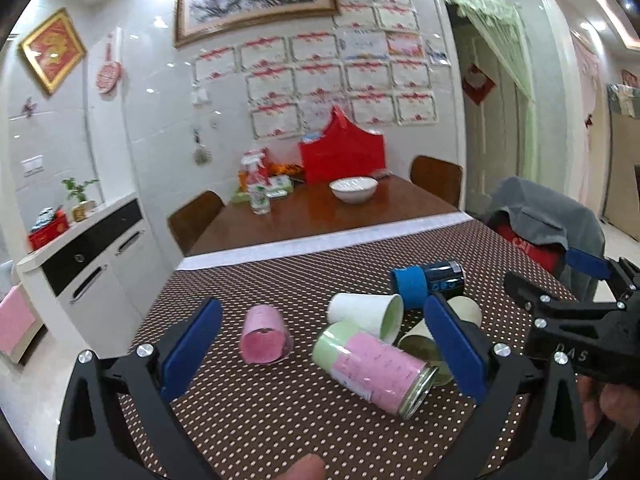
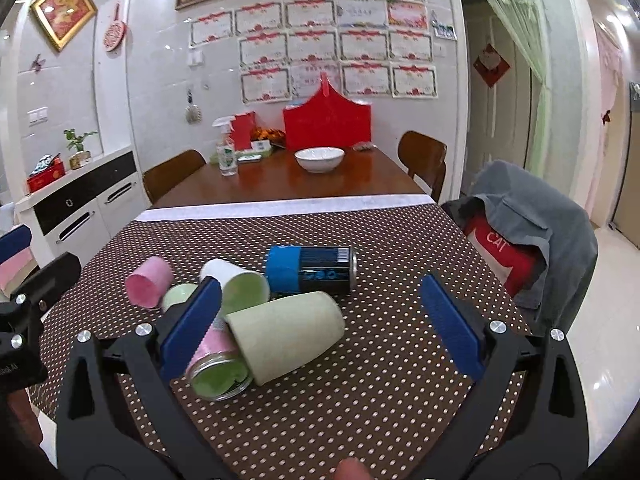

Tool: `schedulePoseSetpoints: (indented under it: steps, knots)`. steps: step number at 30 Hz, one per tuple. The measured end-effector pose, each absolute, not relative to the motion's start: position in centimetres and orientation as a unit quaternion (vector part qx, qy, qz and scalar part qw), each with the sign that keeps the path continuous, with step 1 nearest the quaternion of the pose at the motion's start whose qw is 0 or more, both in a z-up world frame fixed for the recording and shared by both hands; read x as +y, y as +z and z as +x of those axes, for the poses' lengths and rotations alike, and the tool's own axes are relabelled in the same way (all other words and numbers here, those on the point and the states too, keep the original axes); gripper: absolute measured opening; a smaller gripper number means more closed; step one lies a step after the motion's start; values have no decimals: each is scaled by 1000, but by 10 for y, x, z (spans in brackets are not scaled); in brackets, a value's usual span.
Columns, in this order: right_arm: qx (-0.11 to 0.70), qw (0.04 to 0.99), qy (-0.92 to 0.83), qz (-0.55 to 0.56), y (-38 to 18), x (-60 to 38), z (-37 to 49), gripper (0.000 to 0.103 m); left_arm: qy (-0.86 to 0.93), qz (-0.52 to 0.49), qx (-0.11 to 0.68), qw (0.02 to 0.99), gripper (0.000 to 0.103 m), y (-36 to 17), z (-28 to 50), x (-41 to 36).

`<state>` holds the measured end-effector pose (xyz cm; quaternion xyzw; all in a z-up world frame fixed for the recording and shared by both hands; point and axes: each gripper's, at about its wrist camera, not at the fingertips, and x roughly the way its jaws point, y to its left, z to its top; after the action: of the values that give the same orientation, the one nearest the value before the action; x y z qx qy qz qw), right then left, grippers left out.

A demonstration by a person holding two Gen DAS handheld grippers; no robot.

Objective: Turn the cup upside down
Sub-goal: 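Reach the left tool to the lying blue-black can and close on it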

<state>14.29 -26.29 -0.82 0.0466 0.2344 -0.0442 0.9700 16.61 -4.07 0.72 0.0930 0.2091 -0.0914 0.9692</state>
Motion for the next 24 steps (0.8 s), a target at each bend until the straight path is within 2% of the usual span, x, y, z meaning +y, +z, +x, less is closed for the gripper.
schedulePoseSetpoints:
  steps: [10, 17, 24]
  knots:
    - [285, 954, -71, 65, -25, -301, 194, 97, -179, 176, 286, 925, 99, -11, 260, -88]
    - [312, 943, -85, 84, -44, -325, 224, 97, -259, 277, 345, 858, 99, -39, 322, -135]
    - [333, 933, -93, 99, -61, -341, 244, 97, -321, 333, 379, 801, 99, -60, 359, -176]
